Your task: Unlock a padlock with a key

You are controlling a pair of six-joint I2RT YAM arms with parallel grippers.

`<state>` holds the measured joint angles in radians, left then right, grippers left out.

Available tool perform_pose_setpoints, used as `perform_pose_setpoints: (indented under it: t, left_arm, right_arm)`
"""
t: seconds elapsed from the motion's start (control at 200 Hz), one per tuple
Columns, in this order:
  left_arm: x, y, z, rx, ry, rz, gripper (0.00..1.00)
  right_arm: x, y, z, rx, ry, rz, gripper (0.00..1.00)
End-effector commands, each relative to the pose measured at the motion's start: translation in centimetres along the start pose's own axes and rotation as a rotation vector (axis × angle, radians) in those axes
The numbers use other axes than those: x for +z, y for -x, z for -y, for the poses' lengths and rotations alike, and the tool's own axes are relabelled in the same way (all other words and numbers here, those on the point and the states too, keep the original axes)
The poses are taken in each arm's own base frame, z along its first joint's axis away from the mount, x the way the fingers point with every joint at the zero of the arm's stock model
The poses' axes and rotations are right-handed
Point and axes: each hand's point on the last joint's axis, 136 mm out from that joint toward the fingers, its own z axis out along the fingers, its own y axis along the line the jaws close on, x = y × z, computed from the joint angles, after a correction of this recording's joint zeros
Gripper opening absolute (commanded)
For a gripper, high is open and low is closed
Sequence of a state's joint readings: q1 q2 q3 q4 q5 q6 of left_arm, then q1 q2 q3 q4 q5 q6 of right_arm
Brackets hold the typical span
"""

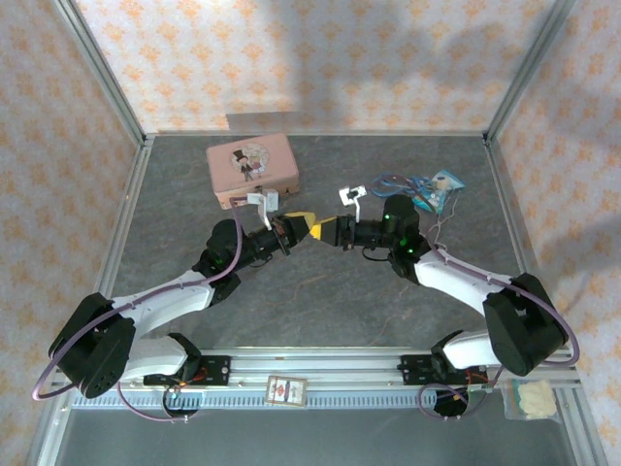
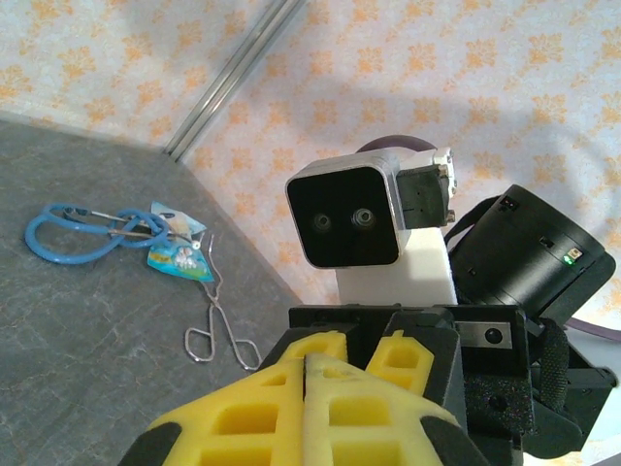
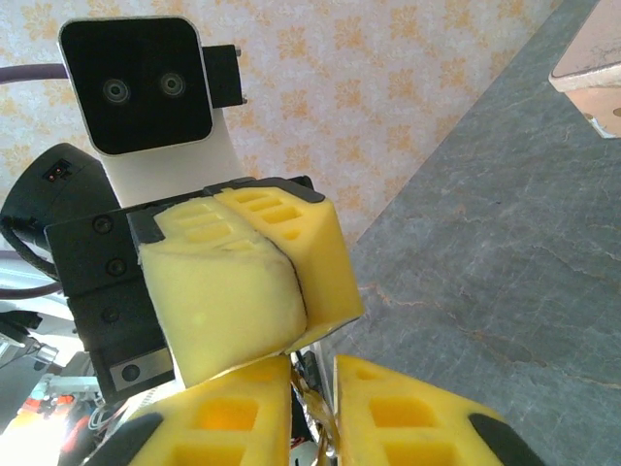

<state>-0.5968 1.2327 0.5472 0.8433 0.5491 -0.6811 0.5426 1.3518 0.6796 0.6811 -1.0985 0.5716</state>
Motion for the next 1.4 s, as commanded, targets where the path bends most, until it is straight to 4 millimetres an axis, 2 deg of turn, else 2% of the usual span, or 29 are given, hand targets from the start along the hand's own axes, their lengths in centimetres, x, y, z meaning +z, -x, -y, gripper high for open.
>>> perform_pose_setpoints:
  t: [0.0, 0.085, 0.125, 0.22, 0.24, 0.285, 0.33, 0.36, 0.385, 0.47, 0.53, 0.656, 0.746, 0.901, 1.081, 1.206, 1.371, 1.396]
  left_arm:
    - [0.1, 1.4, 1.9, 0.027, -0.070, 0.037, 0.00]
    - [0.0, 1.3, 1.7, 0.025, -0.064, 0.038, 0.00]
    - [-0.1, 1.4, 1.6, 0.024, -0.058, 0.043, 0.00]
    - [-0.5, 1.9, 0.3, 0.008, 0.020, 0.087, 0.00]
    - [-0.7, 2.1, -0.3, 0.004, 0.049, 0.102, 0.09]
    - [-1.3, 2.5, -1.8, -0.007, 0.135, 0.139, 0.40]
    - [-2.3, 2.9, -3.9, -0.022, 0.247, 0.183, 0.63]
    - [-3.2, 3.2, -5.5, -0.032, 0.325, 0.219, 0.75]
    - [-4.0, 3.3, -6.8, -0.038, 0.391, 0.242, 0.79]
    - [-6.5, 3.4, -10.6, -0.043, 0.587, 0.308, 0.78]
    - [-7.5, 2.9, -12.6, -0.042, 0.681, 0.314, 0.76]
    - [-8.1, 1.6, -16.4, -0.026, 0.882, 0.274, 0.75]
    - [-7.9, 0.9, -19.0, -0.004, 0.999, 0.234, 0.74]
    - [-6.6, 1.0, -23.1, -0.037, 1.073, 0.216, 0.68]
    - [-4.8, 2.1, -27.2, -0.063, 1.082, 0.222, 0.67]
    - [-4.2, 2.8, -29.7, -0.068, 1.122, 0.210, 0.69]
    - [-3.1, 4.2, -31.9, -0.058, 1.129, 0.203, 0.76]
    - [-3.0, 3.4, -32.9, -0.064, 1.142, 0.182, 0.77]
  right_arm:
    - [0.1, -0.1, -0.6, -0.028, 0.030, 0.003, 0.12]
    - [0.1, 0.0, -0.7, -0.029, 0.032, 0.006, 0.06]
    - [0.1, 0.0, -0.7, -0.032, 0.031, 0.006, 0.00]
    - [0.1, 0.1, -0.6, -0.029, 0.024, 0.013, 0.00]
    - [0.1, 0.1, -0.5, -0.028, 0.020, 0.013, 0.00]
    - [0.0, 0.2, -0.2, -0.028, 0.002, 0.021, 0.00]
    - [0.0, 0.2, 0.6, -0.023, -0.035, 0.030, 0.00]
    - [-0.1, 0.2, 1.2, -0.018, -0.068, 0.035, 0.00]
    - [-0.2, 0.2, 1.8, -0.016, -0.100, 0.040, 0.00]
    - [-0.7, 0.2, 5.0, 0.016, -0.254, 0.060, 0.00]
    - [-1.0, 0.1, 6.4, 0.030, -0.325, 0.069, 0.00]
    - [-2.1, -0.1, 9.1, 0.058, -0.466, 0.094, 0.00]
    - [-2.7, -0.4, 10.1, 0.066, -0.522, 0.101, 0.00]
    - [-3.2, -0.7, 10.5, 0.061, -0.549, 0.104, 0.00]
    - [-4.2, -0.7, 10.2, 0.030, -0.577, 0.129, 0.00]
    - [-4.8, -0.6, 9.9, 0.007, -0.596, 0.139, 0.00]
    - [-5.4, -0.4, 9.8, -0.016, -0.612, 0.149, 0.00]
    - [-5.5, -0.4, 9.9, -0.018, -0.615, 0.149, 0.00]
